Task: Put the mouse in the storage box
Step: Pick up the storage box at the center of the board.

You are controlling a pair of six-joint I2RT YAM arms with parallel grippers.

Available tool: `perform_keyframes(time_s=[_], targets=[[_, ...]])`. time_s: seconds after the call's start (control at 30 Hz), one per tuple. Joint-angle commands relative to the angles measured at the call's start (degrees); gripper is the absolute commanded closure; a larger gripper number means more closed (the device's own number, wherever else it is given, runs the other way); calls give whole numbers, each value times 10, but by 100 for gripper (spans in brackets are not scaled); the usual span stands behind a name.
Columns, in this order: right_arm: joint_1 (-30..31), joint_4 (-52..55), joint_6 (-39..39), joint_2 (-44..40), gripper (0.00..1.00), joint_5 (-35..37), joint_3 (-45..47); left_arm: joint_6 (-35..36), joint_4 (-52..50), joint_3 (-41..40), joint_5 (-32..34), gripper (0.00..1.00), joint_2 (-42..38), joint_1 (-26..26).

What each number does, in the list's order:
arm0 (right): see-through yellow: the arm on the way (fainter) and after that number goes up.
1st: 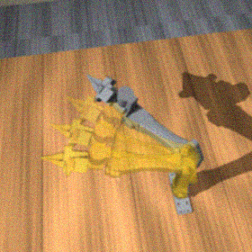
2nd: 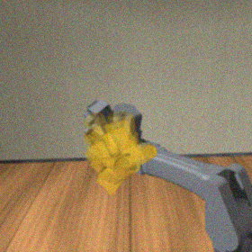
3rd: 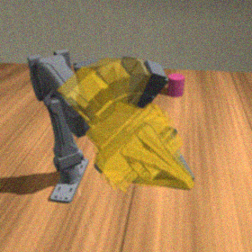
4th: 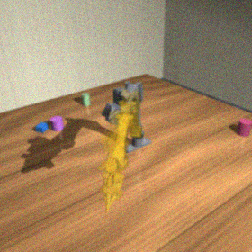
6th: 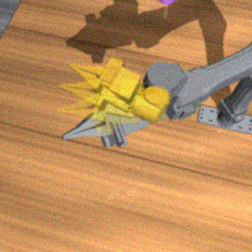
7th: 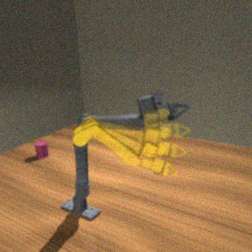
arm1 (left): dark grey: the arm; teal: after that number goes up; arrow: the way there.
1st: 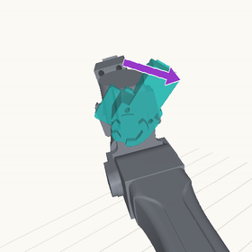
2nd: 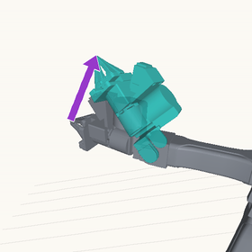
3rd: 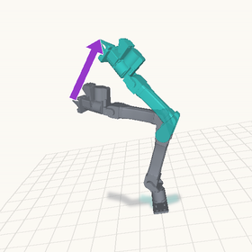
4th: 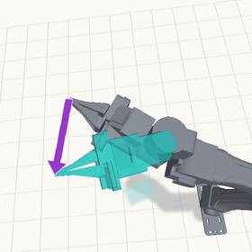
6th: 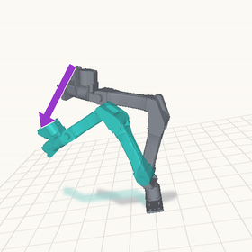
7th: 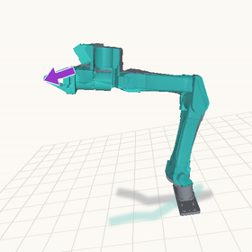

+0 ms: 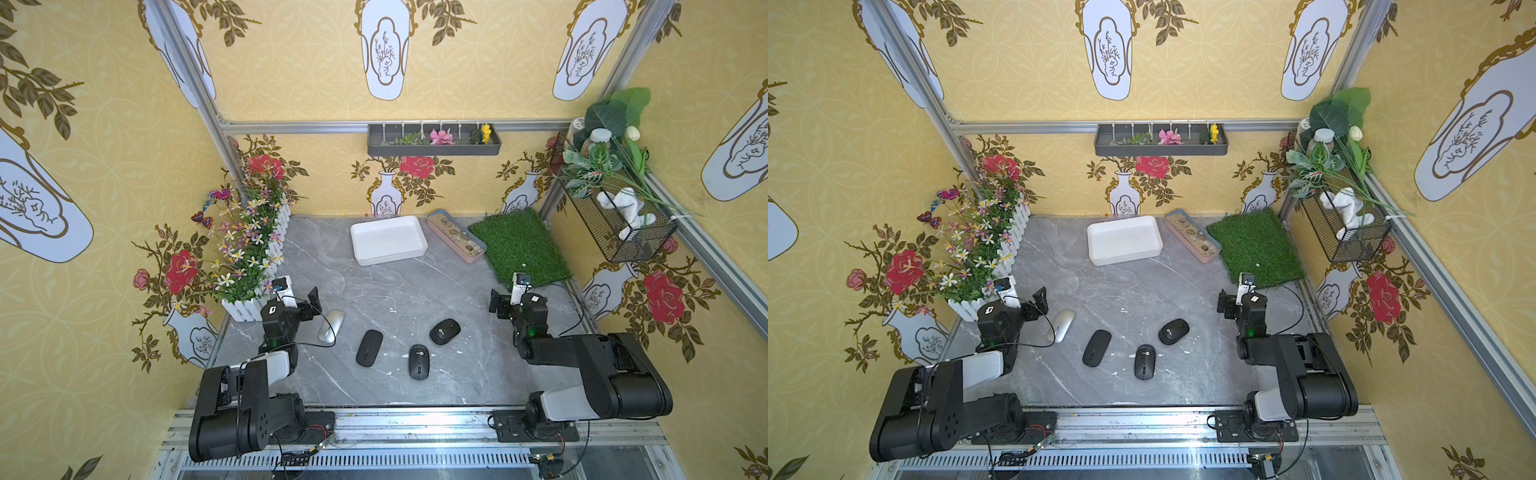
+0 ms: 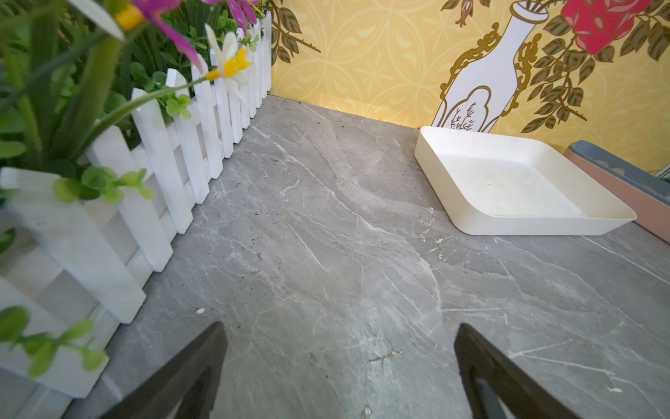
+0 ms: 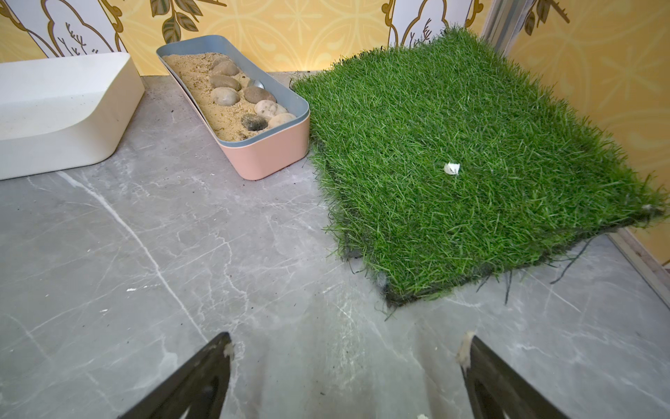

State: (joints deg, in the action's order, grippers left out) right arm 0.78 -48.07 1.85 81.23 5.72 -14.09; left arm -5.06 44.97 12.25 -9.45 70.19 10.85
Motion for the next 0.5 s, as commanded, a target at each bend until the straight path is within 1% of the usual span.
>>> perform_keyframes(time_s=[0.0, 0.03, 0.07, 0.13, 0.17, 0.23, 0.27, 0.37, 0.4, 0.47], targets=[[0, 145, 24, -58, 3, 50, -65, -35, -225, 90, 71, 0, -85, -2], [-1, 248, 36, -79, 3, 60, -124, -66, -312, 140, 85, 0, -114, -1], [-2, 306, 43, -85, 3, 55, -169, -84, -356, 184, 82, 0, -128, -1], [-1, 389, 30, -78, 3, -9, -268, -110, -433, 280, 42, 0, -126, -9], [3, 413, 30, -65, 3, -38, -311, -113, -468, 326, 38, 0, -110, -20], [22, 468, 34, -15, 3, -82, -419, -98, -560, 436, 39, 0, -51, -57], [37, 492, 29, 11, 3, -105, -472, -97, -591, 485, 41, 0, -21, -72], [91, 594, 12, 135, 3, -148, -659, -104, -686, 625, 27, 0, 94, -106], [104, 645, 15, 184, 3, -170, -738, -106, -725, 678, 14, 2, 139, -115], [119, 739, 31, 289, 3, -200, -873, -110, -795, 776, 16, 2, 227, -135]])
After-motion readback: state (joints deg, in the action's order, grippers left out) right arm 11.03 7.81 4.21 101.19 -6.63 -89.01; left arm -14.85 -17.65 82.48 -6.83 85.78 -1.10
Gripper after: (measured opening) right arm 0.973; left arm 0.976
